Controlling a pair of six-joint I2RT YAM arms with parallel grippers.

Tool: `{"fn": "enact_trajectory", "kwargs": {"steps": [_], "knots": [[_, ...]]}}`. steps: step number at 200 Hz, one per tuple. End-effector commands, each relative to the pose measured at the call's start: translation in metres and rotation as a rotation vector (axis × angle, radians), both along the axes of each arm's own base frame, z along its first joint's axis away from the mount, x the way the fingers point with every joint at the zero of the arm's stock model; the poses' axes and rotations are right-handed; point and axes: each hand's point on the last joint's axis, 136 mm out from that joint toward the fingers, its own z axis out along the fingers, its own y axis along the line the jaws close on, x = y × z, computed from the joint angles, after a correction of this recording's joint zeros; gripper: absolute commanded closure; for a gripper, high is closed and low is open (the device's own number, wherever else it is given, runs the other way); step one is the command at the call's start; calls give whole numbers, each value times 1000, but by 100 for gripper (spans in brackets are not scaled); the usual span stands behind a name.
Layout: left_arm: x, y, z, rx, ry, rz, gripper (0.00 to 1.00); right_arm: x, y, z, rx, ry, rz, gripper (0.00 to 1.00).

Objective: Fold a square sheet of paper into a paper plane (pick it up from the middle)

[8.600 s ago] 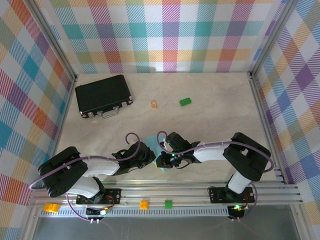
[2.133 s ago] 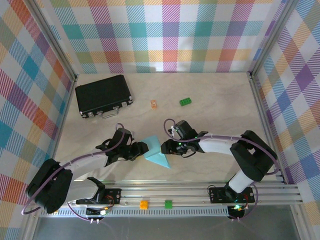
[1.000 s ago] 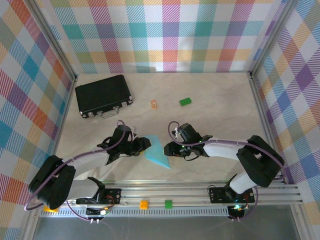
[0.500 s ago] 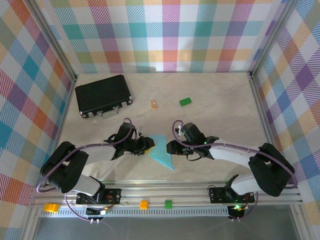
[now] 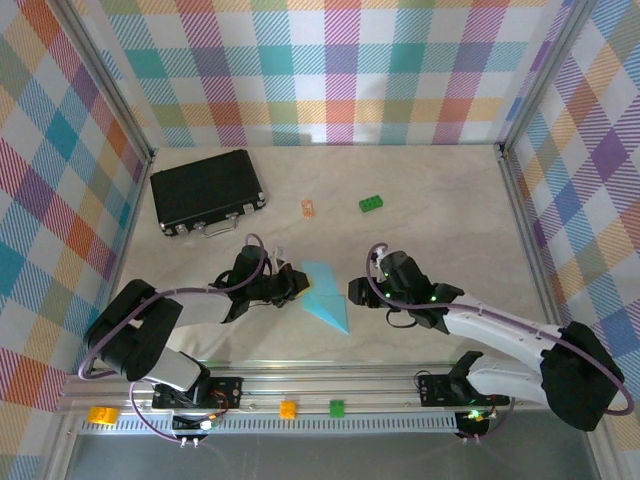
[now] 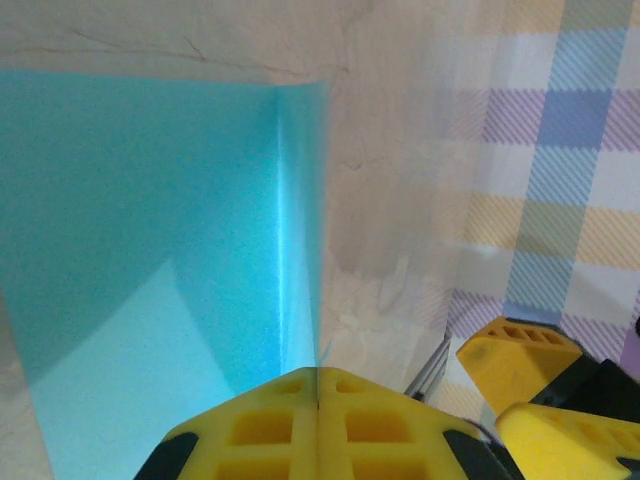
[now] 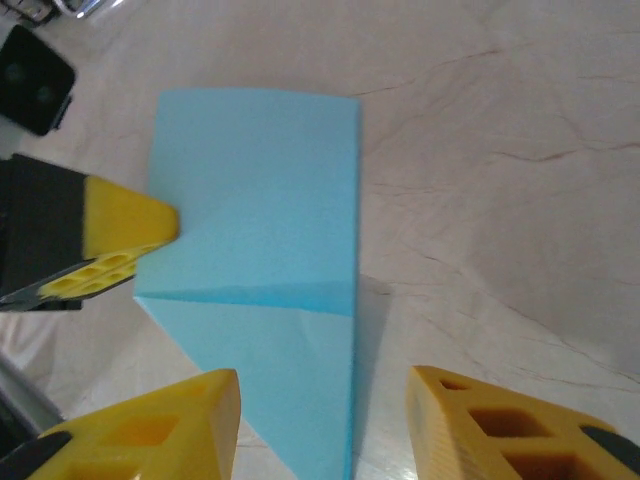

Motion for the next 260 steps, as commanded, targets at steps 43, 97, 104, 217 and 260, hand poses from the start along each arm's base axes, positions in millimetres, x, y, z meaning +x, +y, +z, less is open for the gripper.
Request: {"fn": "enact_trajectory", "kwargs": {"steps": [43, 97, 104, 217, 260], "knots": [[7, 32, 14, 55, -52, 196, 100, 2, -1, 1, -21, -125, 63, 62], [-1, 29, 11, 77, -44, 241, 100, -18, 32, 5, -228, -461, 359, 57], [-2, 29, 10, 79, -43, 251, 100, -22, 37, 3, -255, -489, 400, 57], [-3, 20, 14, 58, -39, 238, 100, -24, 96, -19, -463, -718, 501, 61], [-4, 19, 14, 60, -39, 225, 100, -17, 102, -41, -516, -692, 541, 67]]}}
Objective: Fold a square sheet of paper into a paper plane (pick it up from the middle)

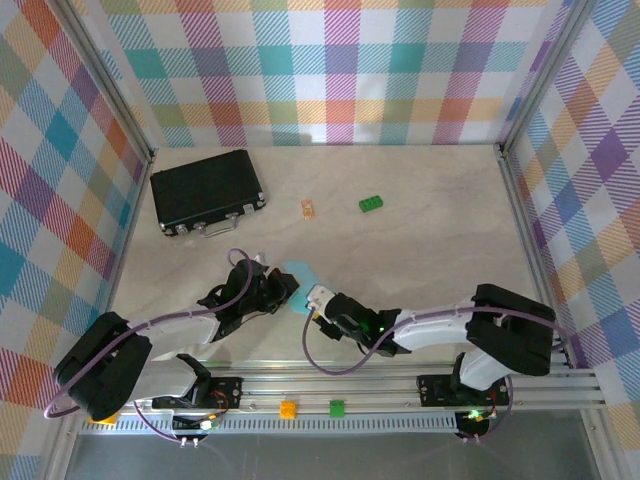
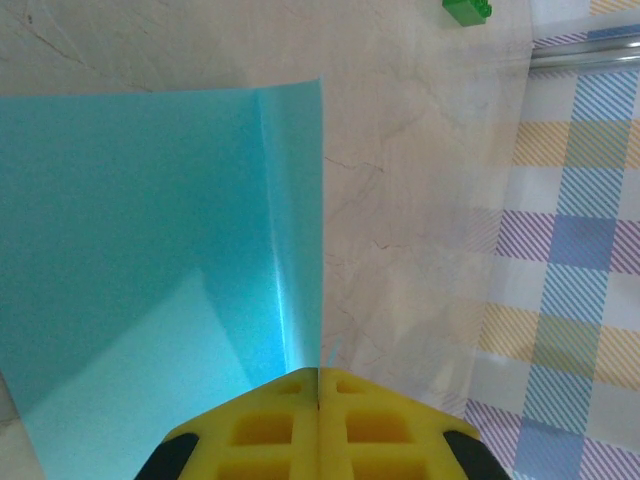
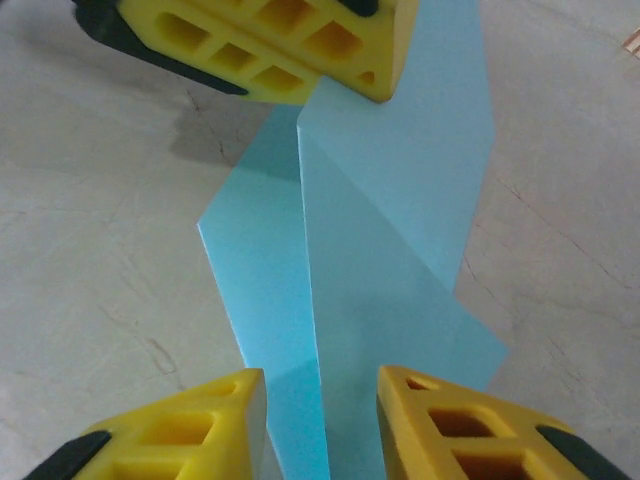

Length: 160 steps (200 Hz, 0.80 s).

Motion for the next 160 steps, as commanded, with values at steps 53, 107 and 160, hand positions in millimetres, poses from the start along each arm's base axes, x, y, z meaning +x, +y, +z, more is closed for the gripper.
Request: {"fn": "enact_trajectory", "kwargs": {"steps": [53, 107, 160], "knots": [[0, -9, 5, -11, -4, -34, 100, 10, 10, -1, 12, -3, -3, 75], [0, -8, 4, -8, -1, -30, 100, 14, -7, 3, 4, -36, -56, 72], [0, -10, 4, -5, 1, -38, 100, 17, -10, 7, 4, -78, -55, 75]]}}
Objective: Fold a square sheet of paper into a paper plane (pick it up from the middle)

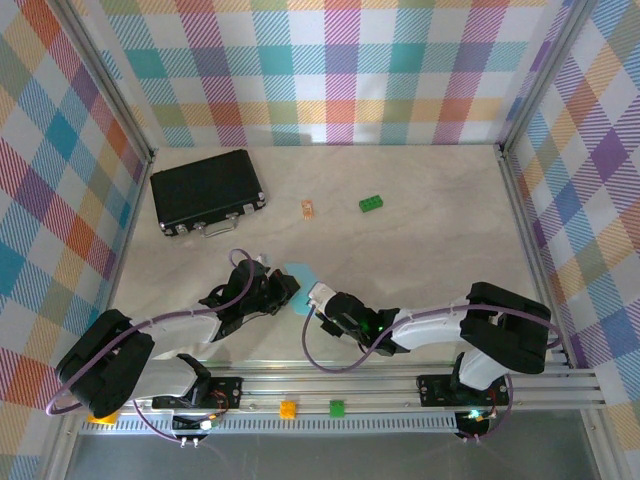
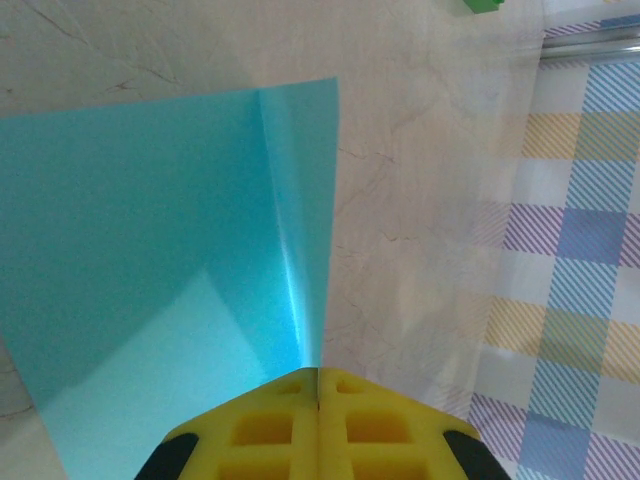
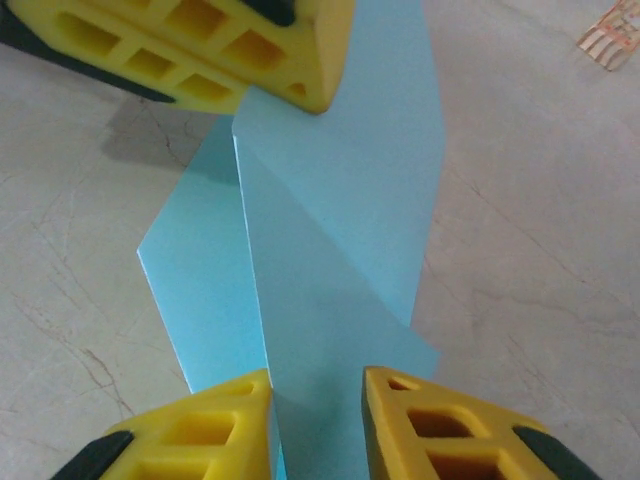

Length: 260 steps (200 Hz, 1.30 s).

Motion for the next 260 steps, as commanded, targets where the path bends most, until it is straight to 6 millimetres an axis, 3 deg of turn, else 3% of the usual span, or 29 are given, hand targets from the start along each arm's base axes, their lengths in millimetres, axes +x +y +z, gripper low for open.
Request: {"fn": "enact_trajectory", "kwargs": {"steps": [1, 59, 153, 260], "knots": [[3, -8, 9, -11, -15, -24, 100, 5, -1, 7, 19, -28, -11, 75], [3, -8, 9, -11, -15, -27, 100, 2, 1, 1, 24, 9, -11, 83], [3, -10, 10, -13, -15, -33, 100, 2, 1, -4, 22, 37, -24, 81], [3, -10, 10, -11, -13, -34, 100, 2, 2, -5, 38, 58, -33, 92]]}}
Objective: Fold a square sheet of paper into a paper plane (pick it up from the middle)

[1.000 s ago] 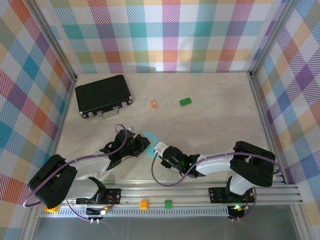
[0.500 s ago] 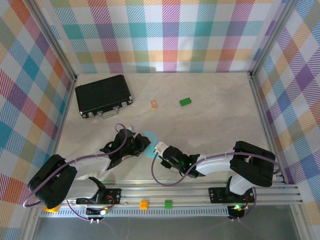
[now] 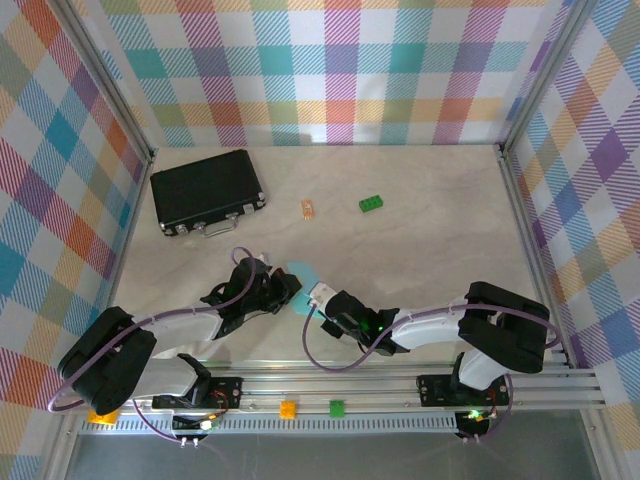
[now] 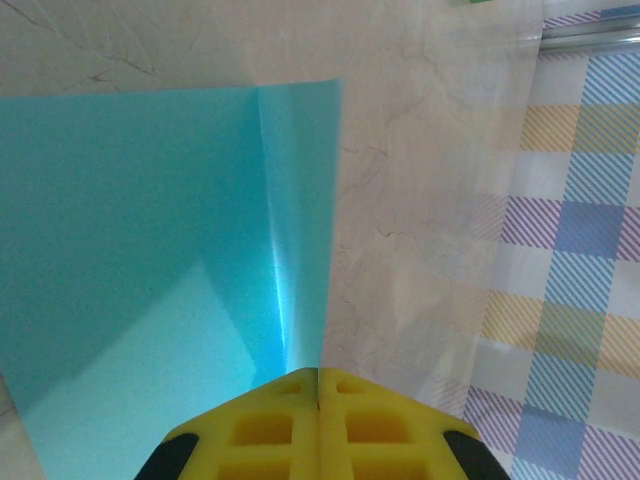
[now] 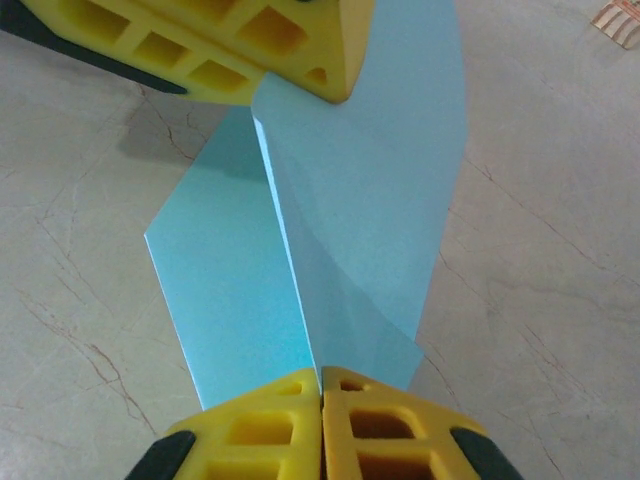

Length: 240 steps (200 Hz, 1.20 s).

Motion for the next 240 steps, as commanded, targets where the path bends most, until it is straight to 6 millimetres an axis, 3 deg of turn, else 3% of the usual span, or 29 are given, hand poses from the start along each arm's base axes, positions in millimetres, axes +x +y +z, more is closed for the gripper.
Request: {"fn": "enact_trajectory", "kwargs": {"steps": [1, 25, 46, 58, 69, 93, 168, 240], "knots": [[1, -5, 7, -2, -17, -19, 100, 2, 3, 0, 22, 21, -17, 93], [2, -4, 9, 9, -23, -21, 96, 0, 3, -3, 28, 40, -21, 95], [1, 1, 9, 50, -23, -14, 66, 0, 4, -4, 51, 74, -35, 97], [0, 7, 11, 82, -28, -3, 58, -1, 5, -5, 83, 115, -43, 97], [-1, 15, 13, 114, -33, 16, 45, -1, 6, -4, 118, 152, -61, 97], [-3, 24, 14, 144, -37, 35, 32, -5, 10, -3, 178, 223, -48, 97], [11, 1, 9, 108, 3, -19, 30, -4, 9, -2, 173, 214, -41, 91], [11, 7, -9, 162, 88, -4, 54, -3, 11, 1, 130, 168, 11, 84]]}}
